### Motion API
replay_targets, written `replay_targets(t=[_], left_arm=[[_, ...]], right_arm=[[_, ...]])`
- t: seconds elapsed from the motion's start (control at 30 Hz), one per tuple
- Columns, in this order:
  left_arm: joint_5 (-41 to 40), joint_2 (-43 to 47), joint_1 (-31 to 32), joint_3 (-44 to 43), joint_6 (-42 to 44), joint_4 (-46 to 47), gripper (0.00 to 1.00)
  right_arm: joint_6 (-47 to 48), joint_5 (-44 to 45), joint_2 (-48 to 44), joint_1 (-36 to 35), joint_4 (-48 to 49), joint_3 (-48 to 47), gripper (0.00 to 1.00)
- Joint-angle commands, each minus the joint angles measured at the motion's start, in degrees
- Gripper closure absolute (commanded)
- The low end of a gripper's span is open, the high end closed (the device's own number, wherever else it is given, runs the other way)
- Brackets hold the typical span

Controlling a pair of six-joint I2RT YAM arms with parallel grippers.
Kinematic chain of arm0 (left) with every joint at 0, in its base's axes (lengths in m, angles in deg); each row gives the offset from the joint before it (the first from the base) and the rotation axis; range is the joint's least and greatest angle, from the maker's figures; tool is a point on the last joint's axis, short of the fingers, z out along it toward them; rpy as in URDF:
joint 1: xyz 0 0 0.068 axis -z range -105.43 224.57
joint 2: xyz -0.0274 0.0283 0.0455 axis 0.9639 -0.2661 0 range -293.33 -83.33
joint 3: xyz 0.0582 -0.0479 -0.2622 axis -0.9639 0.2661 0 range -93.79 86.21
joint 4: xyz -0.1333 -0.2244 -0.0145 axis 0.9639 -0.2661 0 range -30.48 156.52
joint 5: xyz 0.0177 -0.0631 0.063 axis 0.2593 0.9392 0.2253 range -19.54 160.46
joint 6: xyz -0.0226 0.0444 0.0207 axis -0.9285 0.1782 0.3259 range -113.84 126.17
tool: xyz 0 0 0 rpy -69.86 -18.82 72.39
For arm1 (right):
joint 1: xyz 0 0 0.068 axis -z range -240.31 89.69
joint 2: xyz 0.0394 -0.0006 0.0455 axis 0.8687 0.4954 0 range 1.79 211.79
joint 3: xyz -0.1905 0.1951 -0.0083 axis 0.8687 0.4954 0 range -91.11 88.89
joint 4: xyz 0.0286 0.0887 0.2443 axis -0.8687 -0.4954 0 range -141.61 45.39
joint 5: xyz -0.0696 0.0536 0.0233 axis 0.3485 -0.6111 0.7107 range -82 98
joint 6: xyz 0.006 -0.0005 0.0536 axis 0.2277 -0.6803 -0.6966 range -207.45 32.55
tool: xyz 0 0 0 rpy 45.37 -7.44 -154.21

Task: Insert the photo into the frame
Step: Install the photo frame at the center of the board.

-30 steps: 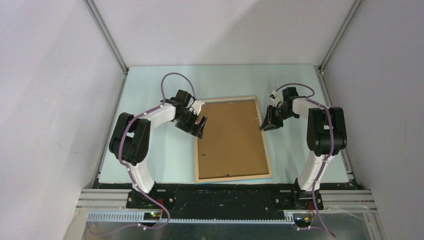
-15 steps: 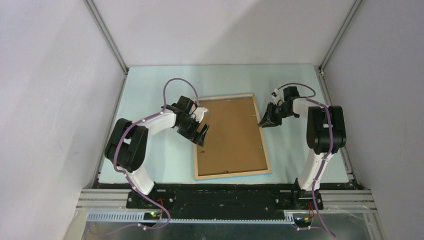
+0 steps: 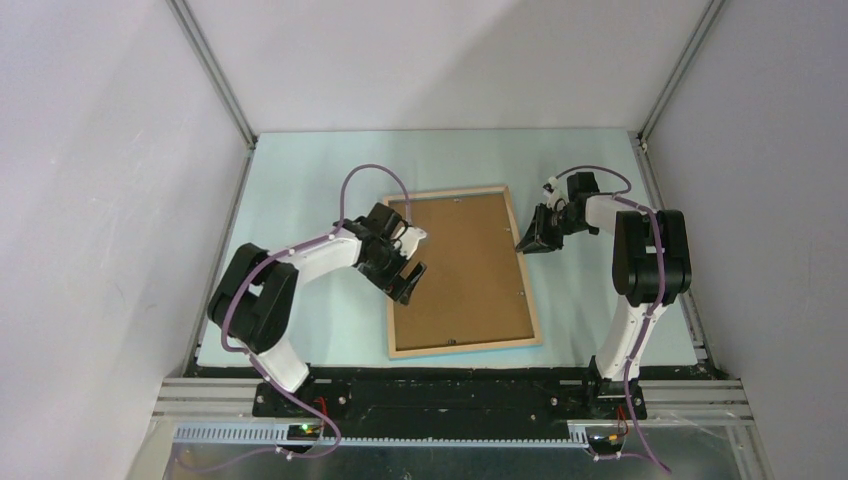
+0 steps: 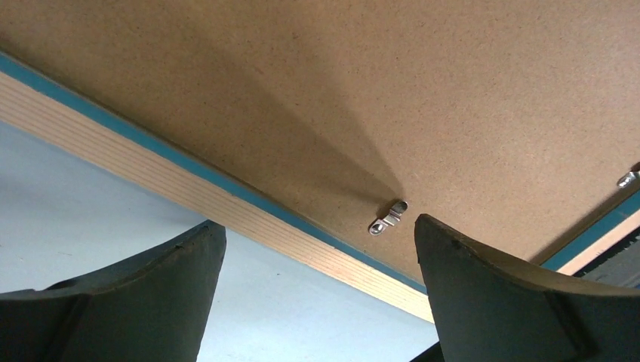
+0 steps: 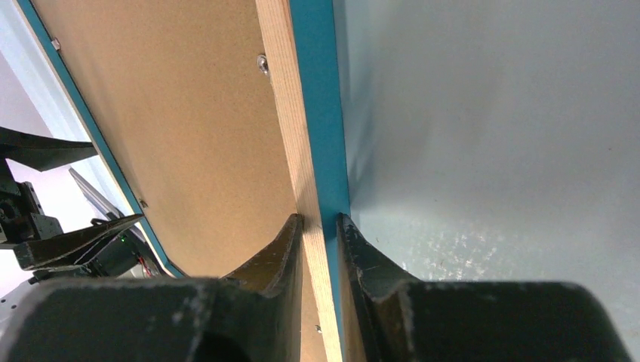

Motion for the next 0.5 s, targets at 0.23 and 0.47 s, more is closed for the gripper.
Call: replay_targets(t=[0.23,0.47], left_arm=[[-7.98,0.51,4.42,1.25,1.01,-0.71,0.07],[-8.26,-1.18,4.43,-0.23,0.79,-0.66,0.23]], right_arm=[[1.00,-1.25,0.17,0.74,1.70,-2.20,1.00],[1.88,-1.29,-0.10,0.74,1.01,-2.17,1.00]])
